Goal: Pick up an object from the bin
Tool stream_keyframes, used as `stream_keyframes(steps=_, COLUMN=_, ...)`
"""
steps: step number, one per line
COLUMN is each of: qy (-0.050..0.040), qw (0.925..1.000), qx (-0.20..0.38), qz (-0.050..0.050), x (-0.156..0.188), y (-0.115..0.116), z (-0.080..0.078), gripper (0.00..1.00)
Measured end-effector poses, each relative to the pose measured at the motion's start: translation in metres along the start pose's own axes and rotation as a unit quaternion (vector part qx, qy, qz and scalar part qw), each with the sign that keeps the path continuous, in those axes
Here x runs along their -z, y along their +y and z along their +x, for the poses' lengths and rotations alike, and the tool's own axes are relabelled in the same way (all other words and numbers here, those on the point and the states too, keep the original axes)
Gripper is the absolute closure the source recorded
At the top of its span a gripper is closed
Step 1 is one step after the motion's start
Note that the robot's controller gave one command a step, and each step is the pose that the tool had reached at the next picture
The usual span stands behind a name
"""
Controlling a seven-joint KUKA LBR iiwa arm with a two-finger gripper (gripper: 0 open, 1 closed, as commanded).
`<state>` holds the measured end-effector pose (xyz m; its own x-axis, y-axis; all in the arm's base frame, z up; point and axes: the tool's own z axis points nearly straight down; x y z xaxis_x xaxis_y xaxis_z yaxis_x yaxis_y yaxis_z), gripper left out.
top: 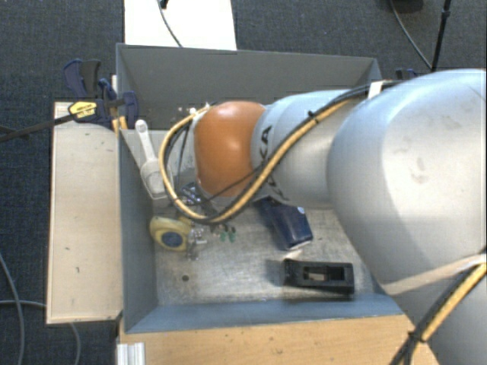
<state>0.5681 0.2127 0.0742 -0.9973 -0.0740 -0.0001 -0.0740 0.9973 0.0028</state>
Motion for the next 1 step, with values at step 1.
stream_keyframes(steps=1, qy=0.0, qw=1.0, qx=-0.001, qz=0.0, x=0.0, y=0.0, z=0.0, gripper=1.0)
